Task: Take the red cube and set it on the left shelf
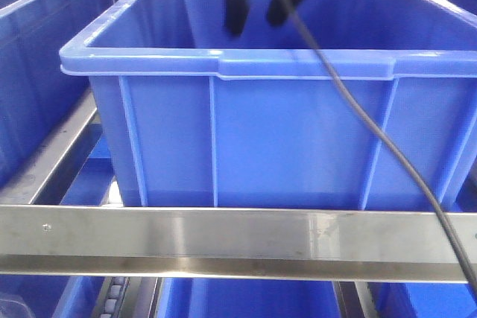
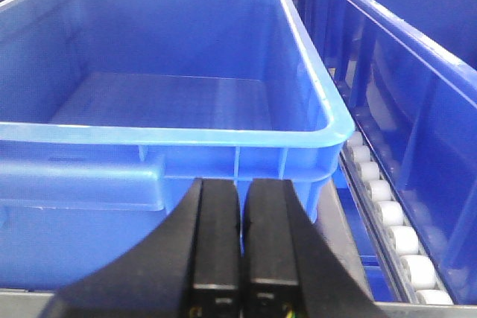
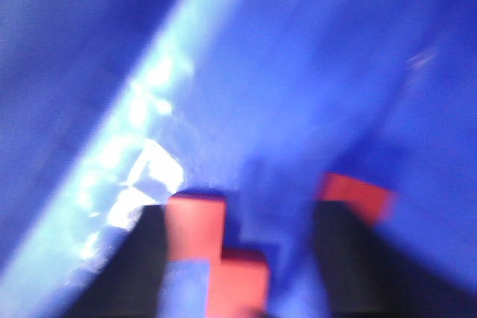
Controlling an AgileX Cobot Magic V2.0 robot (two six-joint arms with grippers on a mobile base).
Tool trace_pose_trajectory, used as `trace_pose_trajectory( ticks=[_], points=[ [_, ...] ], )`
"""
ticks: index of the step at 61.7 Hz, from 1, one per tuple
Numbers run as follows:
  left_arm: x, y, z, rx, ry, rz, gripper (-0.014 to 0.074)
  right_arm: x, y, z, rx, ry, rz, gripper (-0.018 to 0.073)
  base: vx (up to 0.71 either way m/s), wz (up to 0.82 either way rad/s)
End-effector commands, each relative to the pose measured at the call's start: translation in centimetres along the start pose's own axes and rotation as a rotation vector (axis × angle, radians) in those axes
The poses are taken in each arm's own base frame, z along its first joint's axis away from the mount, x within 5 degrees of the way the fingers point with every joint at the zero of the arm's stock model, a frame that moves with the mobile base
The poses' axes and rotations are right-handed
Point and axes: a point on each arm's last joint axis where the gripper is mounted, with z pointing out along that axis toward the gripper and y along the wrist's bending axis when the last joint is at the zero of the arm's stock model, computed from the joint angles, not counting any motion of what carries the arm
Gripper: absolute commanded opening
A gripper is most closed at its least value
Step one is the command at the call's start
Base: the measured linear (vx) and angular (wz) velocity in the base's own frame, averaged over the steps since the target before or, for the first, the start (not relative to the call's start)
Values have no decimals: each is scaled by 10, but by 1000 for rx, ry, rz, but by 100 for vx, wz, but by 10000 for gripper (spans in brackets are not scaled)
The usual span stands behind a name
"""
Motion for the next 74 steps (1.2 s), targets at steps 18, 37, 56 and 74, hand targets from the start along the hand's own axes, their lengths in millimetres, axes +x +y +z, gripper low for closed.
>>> trace_pose_trajectory(
  ticks=[18,37,56,74],
  points=[
    [-1,1,0,-3,-80,-7,102,57,-10,-111,6,-382,-47,58,1,5],
    [-1,1,0,-3,-80,-7,102,167,-11,-190,-14,-689,-49,58,0,0],
    [-1,1,0,-3,-80,-7,102,276,-13,-224,-1,-892,-37,58,0,0],
    [-1,1,0,-3,-80,-7,102,302,-12,-221,3,-933,-34,58,0,0]
  ],
)
